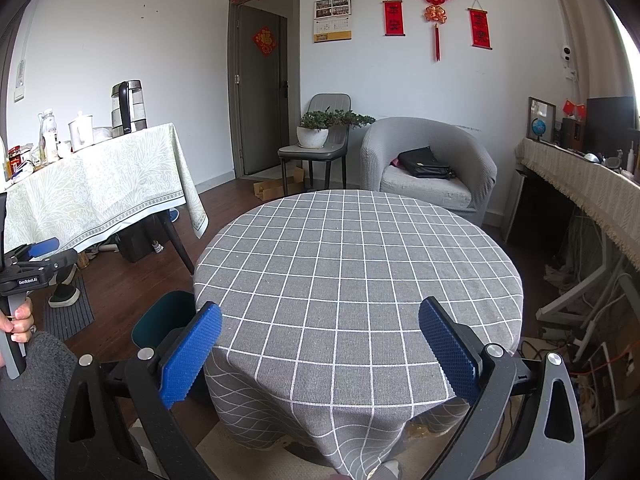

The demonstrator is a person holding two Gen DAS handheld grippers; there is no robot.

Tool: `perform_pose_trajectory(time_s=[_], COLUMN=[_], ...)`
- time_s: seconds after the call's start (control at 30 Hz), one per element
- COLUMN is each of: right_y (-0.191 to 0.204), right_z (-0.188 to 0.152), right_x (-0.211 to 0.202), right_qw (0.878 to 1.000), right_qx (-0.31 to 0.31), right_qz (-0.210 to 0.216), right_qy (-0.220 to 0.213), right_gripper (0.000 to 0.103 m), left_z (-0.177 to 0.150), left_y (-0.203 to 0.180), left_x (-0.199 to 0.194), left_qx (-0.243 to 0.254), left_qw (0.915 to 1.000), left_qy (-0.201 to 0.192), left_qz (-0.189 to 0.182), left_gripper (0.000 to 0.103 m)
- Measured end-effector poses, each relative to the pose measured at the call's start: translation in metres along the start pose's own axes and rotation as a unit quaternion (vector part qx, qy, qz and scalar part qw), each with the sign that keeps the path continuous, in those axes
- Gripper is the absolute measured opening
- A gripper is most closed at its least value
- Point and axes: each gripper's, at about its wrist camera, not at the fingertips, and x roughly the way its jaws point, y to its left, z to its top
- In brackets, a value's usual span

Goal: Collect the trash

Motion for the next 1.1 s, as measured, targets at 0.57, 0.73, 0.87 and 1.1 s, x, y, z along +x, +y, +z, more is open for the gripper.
perform_pose_trajectory(time_s=[0.57,0.73,0.87,1.1], right_y=[-0.0015,-0.0017,-0.0019,-0.0021], right_z=[0.0002,0.0003,0.0002,-0.0001], right_x=[0.0001,0.0002,0.0001,0.0004], right_qw=[1.0,1.0,1.0,1.0], right_qx=[-0.001,-0.001,-0.001,-0.002], right_qz=[0.0,0.0,0.0,0.0], right_qy=[0.0,0.0,0.0,0.0], right_gripper=[0.1,0.099,0.1,0.099], left_z=[-0.0004,-0.0005,-0.0006,-0.0007], left_y=[0.0003,0.0008,0.0006,0.0058], left_x=[0.0006,0.0007,0.0007,0.0025], left_qx=[0.004,0.004,0.004,0.0], left_qw=[1.0,1.0,1.0,1.0], left_qy=[0.002,0.002,0.002,0.005], left_qz=[-0.002,-0.003,-0.003,-0.007], left_gripper=[0.1,0.1,0.1,0.1])
